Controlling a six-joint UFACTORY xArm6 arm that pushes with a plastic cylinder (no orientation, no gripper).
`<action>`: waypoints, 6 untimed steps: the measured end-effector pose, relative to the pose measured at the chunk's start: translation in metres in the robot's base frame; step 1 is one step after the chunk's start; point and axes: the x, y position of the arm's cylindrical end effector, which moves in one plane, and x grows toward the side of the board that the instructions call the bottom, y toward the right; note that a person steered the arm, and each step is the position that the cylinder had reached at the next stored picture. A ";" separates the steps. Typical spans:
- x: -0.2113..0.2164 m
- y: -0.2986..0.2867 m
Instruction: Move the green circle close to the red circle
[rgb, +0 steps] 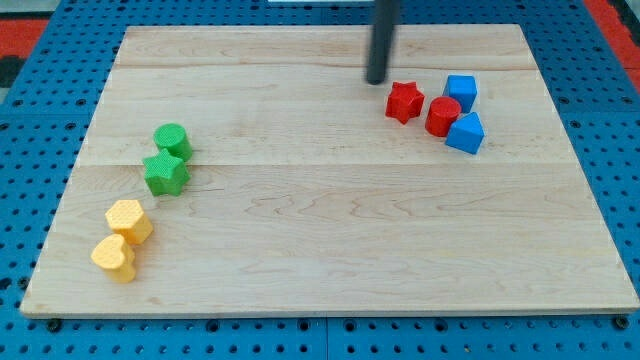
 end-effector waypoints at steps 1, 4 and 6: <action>0.011 -0.124; 0.135 -0.220; 0.138 -0.009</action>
